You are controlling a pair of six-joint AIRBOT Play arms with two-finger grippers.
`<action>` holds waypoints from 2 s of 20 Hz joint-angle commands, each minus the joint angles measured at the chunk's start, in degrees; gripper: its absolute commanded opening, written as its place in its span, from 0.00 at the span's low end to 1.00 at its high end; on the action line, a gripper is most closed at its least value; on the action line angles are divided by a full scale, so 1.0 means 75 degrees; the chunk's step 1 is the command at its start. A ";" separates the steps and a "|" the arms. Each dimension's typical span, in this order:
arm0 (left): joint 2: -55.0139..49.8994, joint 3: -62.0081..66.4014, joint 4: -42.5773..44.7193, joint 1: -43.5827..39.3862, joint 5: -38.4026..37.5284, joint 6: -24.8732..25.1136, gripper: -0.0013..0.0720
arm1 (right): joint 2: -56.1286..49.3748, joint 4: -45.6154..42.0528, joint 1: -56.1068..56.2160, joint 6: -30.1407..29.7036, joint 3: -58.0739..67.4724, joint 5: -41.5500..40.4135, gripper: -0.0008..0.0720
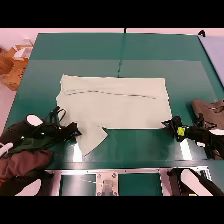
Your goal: Fold the shirts.
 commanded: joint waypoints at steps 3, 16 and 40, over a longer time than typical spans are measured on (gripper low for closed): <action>-0.0055 0.0539 0.0169 -0.0067 0.0003 0.0271 0.06 | -0.0545 0.0863 0.0000 -0.1075 0.0026 -0.0411 0.12; 0.1358 0.3465 0.2270 -0.0070 -0.2745 -0.0230 0.06 | 0.0883 -0.2480 0.0000 0.0516 0.3002 0.2436 0.04; -0.5677 1.0448 0.0699 0.0621 0.0204 0.0536 0.99 | -0.7236 -0.1751 0.1495 0.0452 1.1549 0.2081 0.66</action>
